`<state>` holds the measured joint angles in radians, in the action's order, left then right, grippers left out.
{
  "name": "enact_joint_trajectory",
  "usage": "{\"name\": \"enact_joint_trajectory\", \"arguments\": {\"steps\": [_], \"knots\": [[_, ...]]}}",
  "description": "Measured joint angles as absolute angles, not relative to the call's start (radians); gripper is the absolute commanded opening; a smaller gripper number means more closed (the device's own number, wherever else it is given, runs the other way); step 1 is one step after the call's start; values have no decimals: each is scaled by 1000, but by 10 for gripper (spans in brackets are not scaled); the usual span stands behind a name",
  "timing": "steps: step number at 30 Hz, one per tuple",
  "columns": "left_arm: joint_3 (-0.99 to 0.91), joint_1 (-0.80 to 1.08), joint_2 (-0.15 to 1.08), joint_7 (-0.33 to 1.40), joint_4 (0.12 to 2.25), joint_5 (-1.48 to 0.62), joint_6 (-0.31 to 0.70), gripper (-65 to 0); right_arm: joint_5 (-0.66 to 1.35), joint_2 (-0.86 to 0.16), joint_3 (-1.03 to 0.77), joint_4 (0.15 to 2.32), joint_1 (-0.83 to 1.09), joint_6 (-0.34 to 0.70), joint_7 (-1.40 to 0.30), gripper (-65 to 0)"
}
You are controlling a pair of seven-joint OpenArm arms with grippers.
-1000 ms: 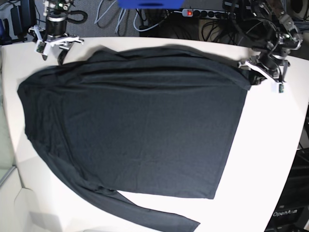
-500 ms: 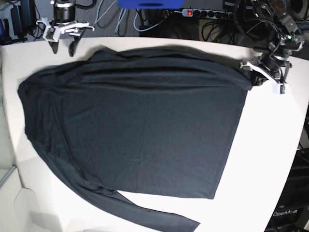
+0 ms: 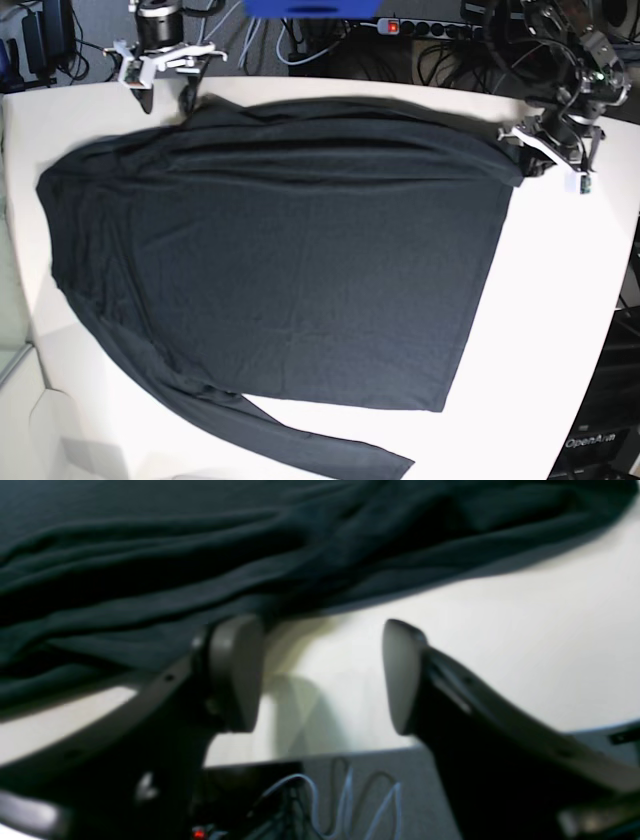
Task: Fold the T-shirt properly
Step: 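Slide the right gripper along the shoulder edge and grasp it again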
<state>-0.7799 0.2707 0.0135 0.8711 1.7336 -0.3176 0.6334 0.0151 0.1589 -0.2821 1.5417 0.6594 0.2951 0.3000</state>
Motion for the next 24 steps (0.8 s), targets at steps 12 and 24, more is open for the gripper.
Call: {"name": "enact_joint_trajectory", "arguments": {"steps": [12,24], "knots": [[-783,270,33,924,1734,-318,633,-650,334,158,-278,1541,659,293,295,-218],[-783,266,33,924,1734,-318,633,-650,426,155,-272,1552,593,300,95,-221]]}}
